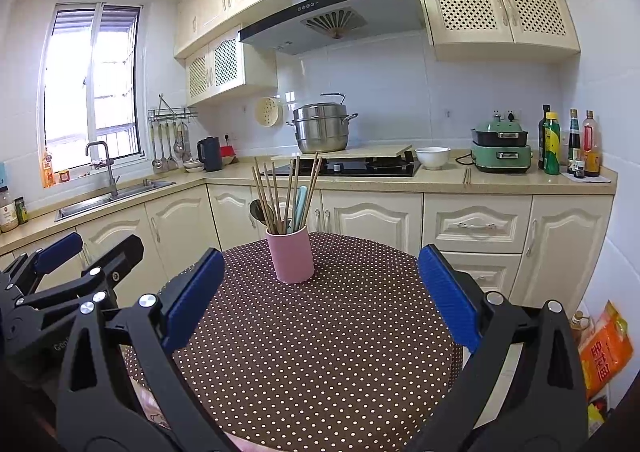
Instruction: Organize utensils
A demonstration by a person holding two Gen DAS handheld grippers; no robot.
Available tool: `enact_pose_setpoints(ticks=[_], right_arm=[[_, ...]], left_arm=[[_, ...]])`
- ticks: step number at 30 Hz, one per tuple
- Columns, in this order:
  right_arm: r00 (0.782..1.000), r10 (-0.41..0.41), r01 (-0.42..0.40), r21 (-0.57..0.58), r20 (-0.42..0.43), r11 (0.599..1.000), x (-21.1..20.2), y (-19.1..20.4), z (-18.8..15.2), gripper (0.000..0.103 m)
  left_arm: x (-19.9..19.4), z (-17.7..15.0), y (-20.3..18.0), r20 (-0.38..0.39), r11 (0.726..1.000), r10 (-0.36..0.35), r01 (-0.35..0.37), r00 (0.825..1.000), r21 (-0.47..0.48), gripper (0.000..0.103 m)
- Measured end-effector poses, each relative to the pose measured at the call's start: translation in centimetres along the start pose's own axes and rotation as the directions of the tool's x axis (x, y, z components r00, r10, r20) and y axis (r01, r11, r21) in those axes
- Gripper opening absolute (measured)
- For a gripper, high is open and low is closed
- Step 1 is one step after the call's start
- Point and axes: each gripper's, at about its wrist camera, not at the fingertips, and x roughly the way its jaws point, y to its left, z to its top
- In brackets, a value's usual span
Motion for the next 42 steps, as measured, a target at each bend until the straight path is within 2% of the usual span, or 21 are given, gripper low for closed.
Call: enact_pose_setpoints(ticks=[42], right_arm=[[0.999, -0.001, 0.002, 0.026, -0.047, 1.000, 1.3, -1.1, -0.2, 0.096]], left_arm=[[1.7, -0.5, -0.2, -0.055, 0.999, -0.032, 0.031, 0.998, -0.019, 0.090]])
